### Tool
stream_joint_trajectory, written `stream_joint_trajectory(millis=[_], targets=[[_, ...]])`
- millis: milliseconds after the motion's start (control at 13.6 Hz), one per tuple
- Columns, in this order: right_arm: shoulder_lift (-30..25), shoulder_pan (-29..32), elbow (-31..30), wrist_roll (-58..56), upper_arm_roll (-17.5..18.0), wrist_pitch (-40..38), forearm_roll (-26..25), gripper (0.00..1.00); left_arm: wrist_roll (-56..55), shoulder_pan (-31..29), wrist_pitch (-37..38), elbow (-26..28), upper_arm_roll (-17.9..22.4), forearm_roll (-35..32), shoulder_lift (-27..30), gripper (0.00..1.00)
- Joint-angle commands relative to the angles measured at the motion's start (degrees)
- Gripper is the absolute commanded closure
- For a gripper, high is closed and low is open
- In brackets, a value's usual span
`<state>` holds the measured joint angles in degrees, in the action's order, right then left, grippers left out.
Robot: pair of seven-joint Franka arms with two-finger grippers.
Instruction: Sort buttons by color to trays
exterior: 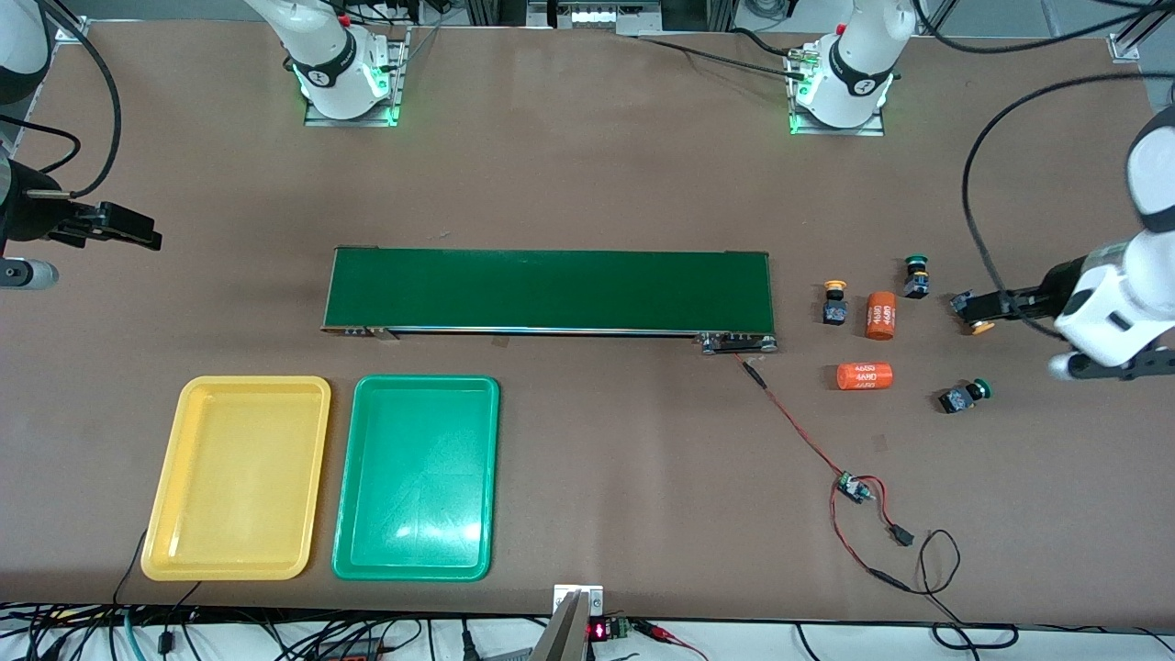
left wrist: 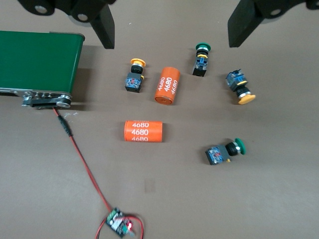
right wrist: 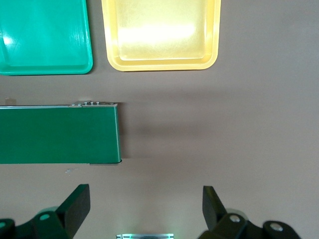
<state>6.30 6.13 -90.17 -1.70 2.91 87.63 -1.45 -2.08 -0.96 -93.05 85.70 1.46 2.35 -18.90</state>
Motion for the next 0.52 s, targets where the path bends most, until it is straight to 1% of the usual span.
stream_joint_trajectory(millis=[0,147,294,368,441], targets=[[0.21,0.55,0.61,0.65,0.26,-0.09,1.01,0.00,0.23,0.17,-3.08,-0.63,-0.22,-0.24,-3.85,0.00],[0.21,0.47,0.61,0.65,0.26,-0.17,0.92,0.00,2.50,-0.53,-4.15,-0.53,-1.01,0.11,-5.00,0.00],[0.12,0.46,0.61,0.65,0.26,-0.44,0.92,0.00,12.74,-2.89,-4.16,-0.01,-2.24,0.37,-6.75,0.00],[0.12,0.55,0.61,0.65,0.26,-0.53,0.92,0.00,17.06,-5.61,-4.24,0.69,-4.86,0.55,-7.89,0.00],[0.12,0.55,0.61,0.65,0.26,-0.53,0.92,0.00,20.24,-9.11,-4.24,1.66,-8.36,0.46,-9.12,0.00]])
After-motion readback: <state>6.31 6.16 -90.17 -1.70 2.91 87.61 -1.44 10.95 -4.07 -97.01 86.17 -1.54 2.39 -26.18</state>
